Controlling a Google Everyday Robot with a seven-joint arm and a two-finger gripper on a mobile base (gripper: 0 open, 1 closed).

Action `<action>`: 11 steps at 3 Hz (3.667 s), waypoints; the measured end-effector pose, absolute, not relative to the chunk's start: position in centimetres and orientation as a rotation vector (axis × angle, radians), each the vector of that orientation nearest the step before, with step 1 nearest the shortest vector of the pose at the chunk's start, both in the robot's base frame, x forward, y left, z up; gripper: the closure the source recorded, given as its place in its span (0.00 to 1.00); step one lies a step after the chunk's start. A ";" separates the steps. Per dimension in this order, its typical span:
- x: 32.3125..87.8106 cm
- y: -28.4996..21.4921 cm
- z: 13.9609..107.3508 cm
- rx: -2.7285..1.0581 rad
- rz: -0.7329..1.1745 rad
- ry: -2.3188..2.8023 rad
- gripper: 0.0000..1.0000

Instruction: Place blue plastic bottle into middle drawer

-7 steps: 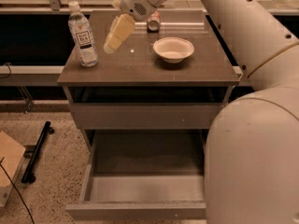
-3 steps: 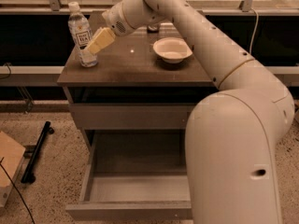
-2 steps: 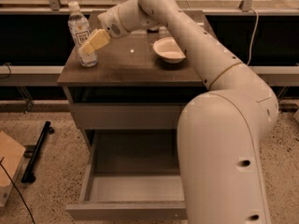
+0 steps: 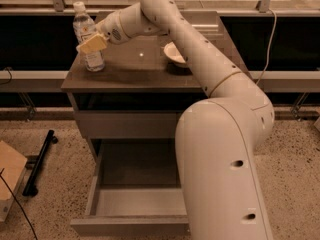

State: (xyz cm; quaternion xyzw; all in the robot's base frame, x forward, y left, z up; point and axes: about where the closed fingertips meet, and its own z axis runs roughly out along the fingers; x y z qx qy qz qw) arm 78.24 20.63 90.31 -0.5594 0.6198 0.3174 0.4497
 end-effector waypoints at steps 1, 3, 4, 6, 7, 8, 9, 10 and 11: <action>78.1 21.2 90.4 -1.389 0.808 1.515 0.66; 76.4 19.8 92.4 -1.474 0.798 1.498 1.00; 74.1 16.3 94.7 -1.463 0.772 1.476 1.00; 67.5 11.0 96.5 -1.379 0.756 1.460 1.00; 63.3 8.9 97.3 -1.273 0.759 1.428 1.00; 59.1 7.4 95.1 -1.208 0.777 1.424 1.00; 55.3 4.3 89.4 -1.142 0.790 1.490 1.00; 53.3 1.6 84.4 -1.088 0.790 1.574 1.00; 52.7 -0.3 79.8 -1.030 0.791 1.634 1.00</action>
Offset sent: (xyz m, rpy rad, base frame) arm -0.0100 -0.0067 0.0244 -0.0785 -0.0082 0.0948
